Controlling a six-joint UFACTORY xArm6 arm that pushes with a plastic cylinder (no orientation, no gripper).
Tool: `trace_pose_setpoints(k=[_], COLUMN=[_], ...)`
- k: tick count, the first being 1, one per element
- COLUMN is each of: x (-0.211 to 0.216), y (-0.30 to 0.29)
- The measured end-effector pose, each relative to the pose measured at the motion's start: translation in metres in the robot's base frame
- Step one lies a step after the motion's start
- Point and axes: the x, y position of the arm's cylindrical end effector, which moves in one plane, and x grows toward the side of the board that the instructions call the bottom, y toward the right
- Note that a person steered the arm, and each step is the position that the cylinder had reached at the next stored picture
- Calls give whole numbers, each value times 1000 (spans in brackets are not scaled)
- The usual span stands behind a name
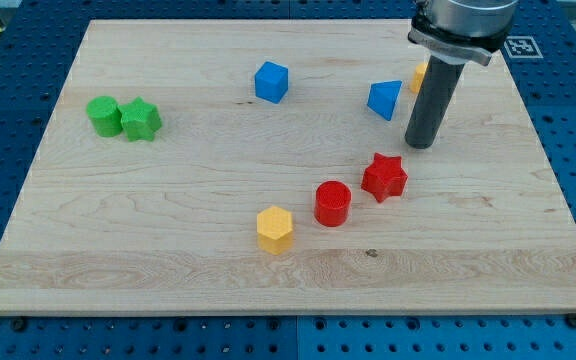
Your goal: Move the blue triangle to the top of the blue cube
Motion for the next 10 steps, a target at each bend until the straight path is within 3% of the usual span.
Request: trace_pose_setpoints(k=[2, 5, 10], x=[-61, -52, -83], y=[24, -7, -56])
